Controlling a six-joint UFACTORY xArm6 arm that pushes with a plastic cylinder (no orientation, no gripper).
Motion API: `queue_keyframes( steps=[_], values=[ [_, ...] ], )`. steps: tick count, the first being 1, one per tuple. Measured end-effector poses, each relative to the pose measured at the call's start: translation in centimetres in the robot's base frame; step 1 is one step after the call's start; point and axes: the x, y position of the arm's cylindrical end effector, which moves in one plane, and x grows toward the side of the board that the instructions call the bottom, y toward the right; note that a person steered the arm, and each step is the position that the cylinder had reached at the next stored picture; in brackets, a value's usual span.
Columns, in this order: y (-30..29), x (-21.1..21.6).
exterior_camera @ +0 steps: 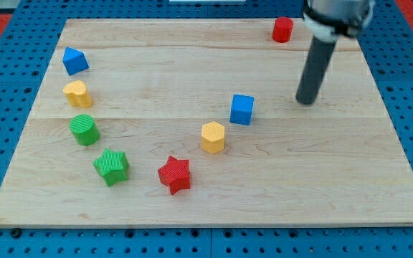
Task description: Move the blue cube to the bottom left diagonally to red circle
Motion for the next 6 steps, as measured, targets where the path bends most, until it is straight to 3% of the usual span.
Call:
queue_keyframes(
  steps=[2, 5, 6],
  values=[
    [-11.9, 1.9],
    [-12.4, -7.8],
    [-16.5, -7.2]
  ],
)
